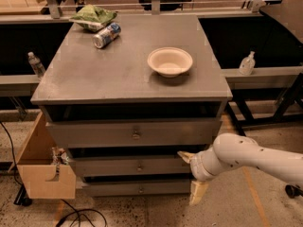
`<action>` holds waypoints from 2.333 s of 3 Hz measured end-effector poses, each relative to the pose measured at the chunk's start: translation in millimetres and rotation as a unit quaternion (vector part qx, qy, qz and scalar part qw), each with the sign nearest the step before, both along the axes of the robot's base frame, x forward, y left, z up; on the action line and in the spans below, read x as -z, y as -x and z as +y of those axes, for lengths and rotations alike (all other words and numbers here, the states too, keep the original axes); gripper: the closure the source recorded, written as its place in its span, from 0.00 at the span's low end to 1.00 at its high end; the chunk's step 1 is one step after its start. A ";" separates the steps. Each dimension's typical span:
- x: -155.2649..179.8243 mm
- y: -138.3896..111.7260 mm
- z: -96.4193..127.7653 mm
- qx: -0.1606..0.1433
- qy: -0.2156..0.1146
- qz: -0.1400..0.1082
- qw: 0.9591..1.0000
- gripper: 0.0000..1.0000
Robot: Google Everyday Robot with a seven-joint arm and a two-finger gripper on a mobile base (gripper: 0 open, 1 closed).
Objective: Open middle drawer
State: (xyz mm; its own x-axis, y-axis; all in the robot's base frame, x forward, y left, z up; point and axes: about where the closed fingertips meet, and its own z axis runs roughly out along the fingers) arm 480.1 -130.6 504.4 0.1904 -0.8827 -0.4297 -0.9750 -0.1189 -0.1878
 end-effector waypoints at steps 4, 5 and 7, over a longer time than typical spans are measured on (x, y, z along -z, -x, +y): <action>37.3 -47.6 11.8 0.015 -0.023 -0.039 0.999 0.00; 47.1 -58.4 9.6 0.021 -0.024 -0.042 0.999 0.00; 66.6 -79.4 13.5 0.015 -0.029 -0.037 0.999 0.13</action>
Offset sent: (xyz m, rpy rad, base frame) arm 0.0215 0.0079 -0.0063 0.0325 -0.0392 -0.0195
